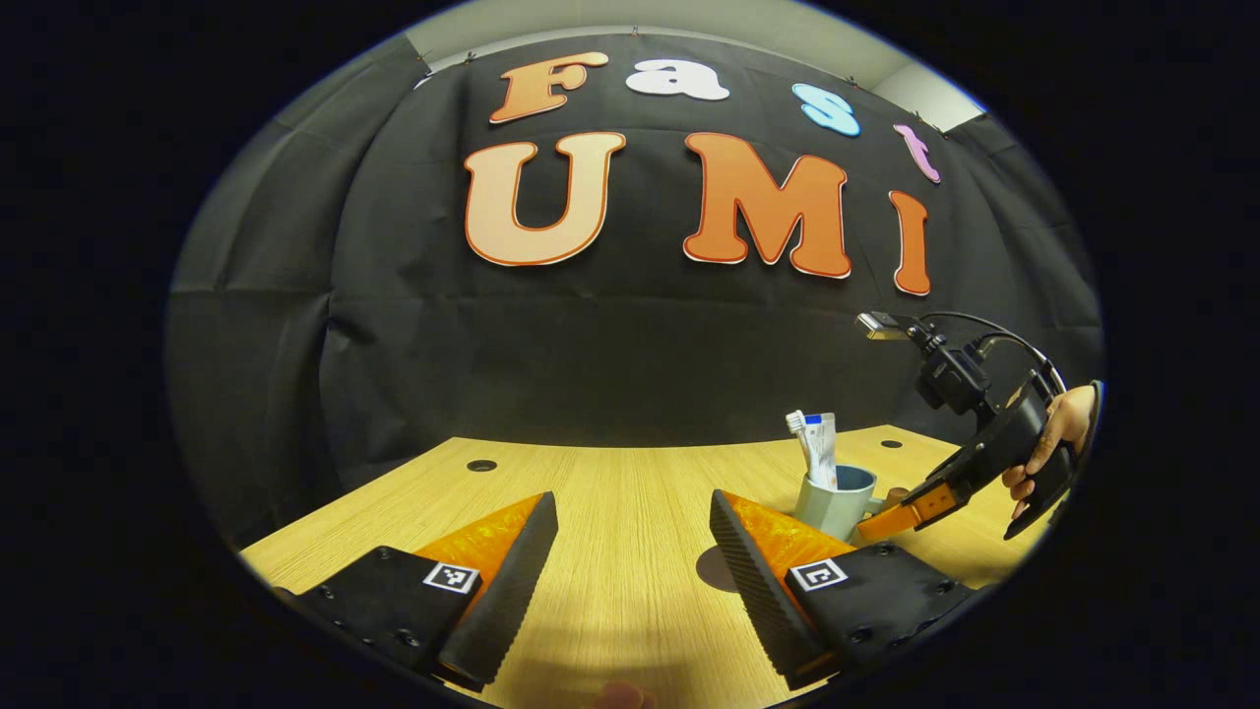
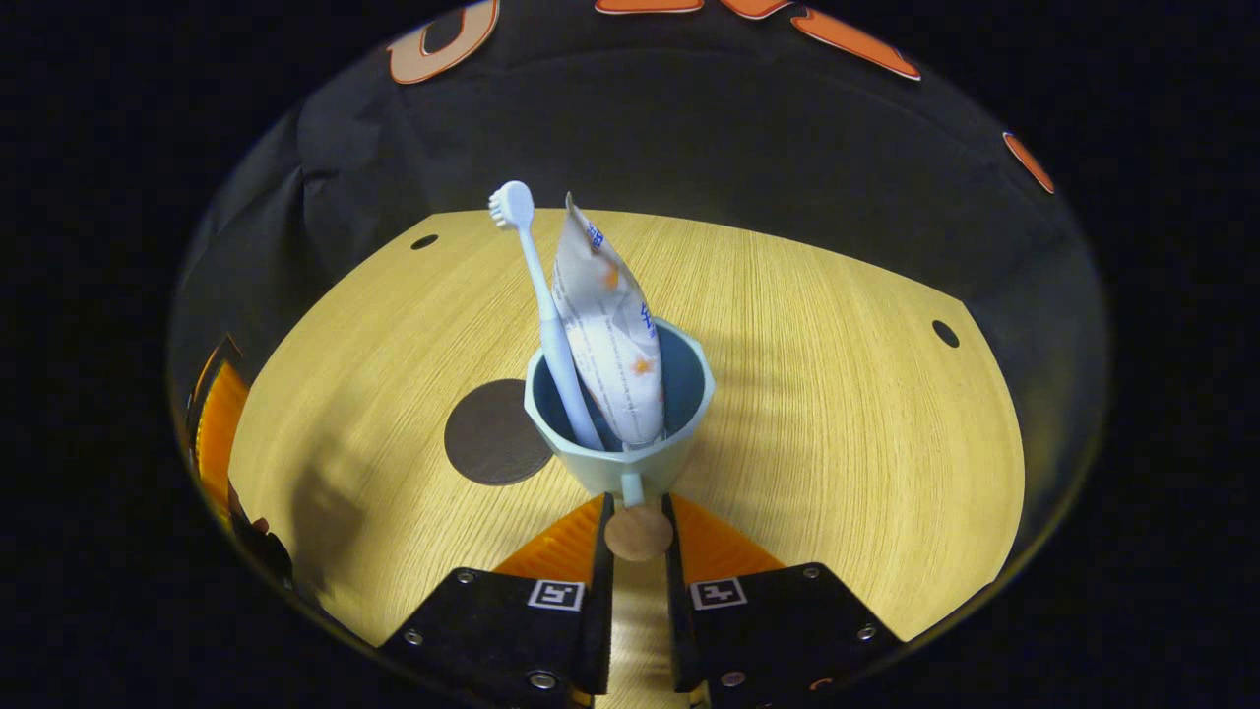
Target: Put the toothbrush and toothpaste on the desktop into the cup, then pick up the cup and place it on the coaster on the desktop.
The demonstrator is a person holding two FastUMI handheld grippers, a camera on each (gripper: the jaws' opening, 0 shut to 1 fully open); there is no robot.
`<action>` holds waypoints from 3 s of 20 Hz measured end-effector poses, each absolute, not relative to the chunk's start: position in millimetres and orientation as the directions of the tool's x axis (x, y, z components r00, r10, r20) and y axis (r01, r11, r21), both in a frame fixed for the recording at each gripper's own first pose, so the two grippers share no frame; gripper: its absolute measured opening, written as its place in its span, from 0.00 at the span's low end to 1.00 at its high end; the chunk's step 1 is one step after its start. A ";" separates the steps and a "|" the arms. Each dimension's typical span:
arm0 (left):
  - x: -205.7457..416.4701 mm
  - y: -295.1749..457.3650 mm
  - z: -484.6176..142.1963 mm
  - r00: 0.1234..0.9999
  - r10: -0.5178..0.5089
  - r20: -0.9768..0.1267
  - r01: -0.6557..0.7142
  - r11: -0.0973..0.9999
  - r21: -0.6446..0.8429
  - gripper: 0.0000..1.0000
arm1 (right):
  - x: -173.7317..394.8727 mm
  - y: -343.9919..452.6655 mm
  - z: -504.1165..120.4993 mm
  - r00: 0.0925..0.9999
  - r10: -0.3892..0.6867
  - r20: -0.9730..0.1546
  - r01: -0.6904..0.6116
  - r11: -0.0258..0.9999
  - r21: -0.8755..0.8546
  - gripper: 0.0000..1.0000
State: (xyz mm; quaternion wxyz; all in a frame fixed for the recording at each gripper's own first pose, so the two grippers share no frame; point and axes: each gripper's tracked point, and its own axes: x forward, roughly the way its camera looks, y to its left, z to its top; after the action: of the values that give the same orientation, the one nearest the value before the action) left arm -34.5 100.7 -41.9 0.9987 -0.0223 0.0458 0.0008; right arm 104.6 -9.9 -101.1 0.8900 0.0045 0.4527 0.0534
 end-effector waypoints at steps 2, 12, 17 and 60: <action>-34.0 101.1 -44.8 0.995 0.000 -0.097 -0.004 0.999 -0.049 0.98 | 105.6 -8.6 -108.6 0.557 0.095 -0.825 -0.102 0.994 0.046 0.28; -36.7 112.7 -47.5 0.994 0.022 -0.106 -0.027 0.999 -0.045 0.96 | 109.9 -2.0 -114.3 0.561 0.102 -0.821 -0.102 0.993 0.053 0.17; -37.6 113.4 -46.5 0.995 0.023 -0.099 -0.027 0.999 -0.043 0.96 | 115.3 0.1 -113.3 0.609 0.123 -0.784 -0.094 0.992 0.082 0.16; -28.7 66.0 -8.5 0.999 -0.010 -0.035 0.011 0.999 0.036 0.99 | 134.6 -46.3 5.0 0.872 0.260 -0.414 -0.268 0.963 0.040 0.77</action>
State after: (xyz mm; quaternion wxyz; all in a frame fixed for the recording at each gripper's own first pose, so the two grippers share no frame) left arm -28.7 66.0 -8.5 0.9997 0.0179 0.0176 -0.0052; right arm 134.6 -46.3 5.0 0.9675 -0.0091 0.2128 0.1364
